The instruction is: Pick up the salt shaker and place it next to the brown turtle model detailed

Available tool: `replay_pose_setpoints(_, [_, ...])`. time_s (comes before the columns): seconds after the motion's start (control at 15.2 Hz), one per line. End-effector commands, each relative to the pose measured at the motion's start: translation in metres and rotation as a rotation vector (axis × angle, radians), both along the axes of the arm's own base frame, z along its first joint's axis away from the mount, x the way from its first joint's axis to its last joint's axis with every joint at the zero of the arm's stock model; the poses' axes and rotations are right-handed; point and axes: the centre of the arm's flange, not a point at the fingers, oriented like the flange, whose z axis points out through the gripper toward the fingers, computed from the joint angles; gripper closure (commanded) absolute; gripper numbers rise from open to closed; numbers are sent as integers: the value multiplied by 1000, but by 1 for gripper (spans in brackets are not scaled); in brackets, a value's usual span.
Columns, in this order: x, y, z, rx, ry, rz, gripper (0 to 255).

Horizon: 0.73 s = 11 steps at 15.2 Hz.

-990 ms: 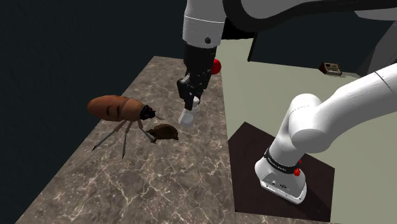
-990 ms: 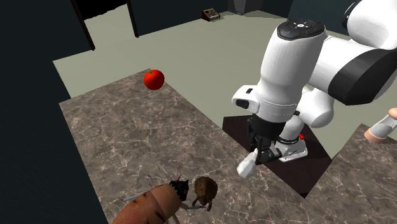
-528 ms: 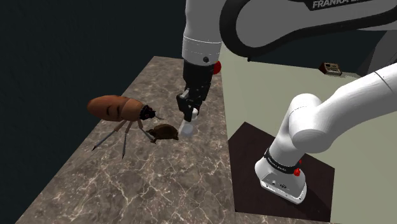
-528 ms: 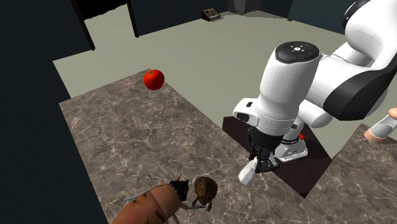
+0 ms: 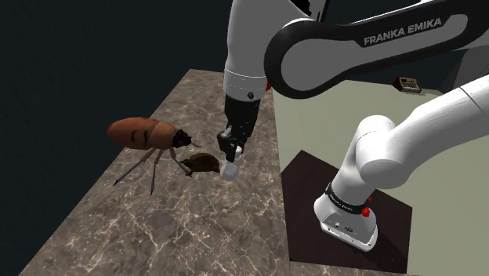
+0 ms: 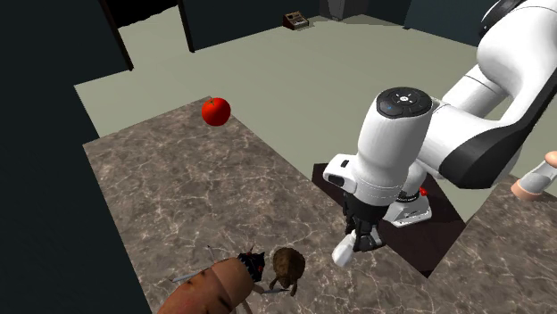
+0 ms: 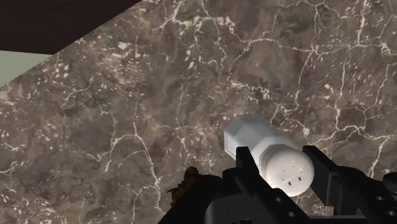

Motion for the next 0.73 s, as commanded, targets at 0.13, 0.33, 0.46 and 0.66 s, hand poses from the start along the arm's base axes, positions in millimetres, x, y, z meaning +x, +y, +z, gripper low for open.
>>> replay_pose_setpoints(0.13, [0,1,-21,0,-1,0,255])
replay_pose_setpoints(0.33, [0,1,-37,0,-1,0,255])
replay_pose_setpoints(0.46, [0,1,-48,0,-1,0,255])
replay_pose_setpoints(0.66, [0,1,-64,0,-1,0,255])
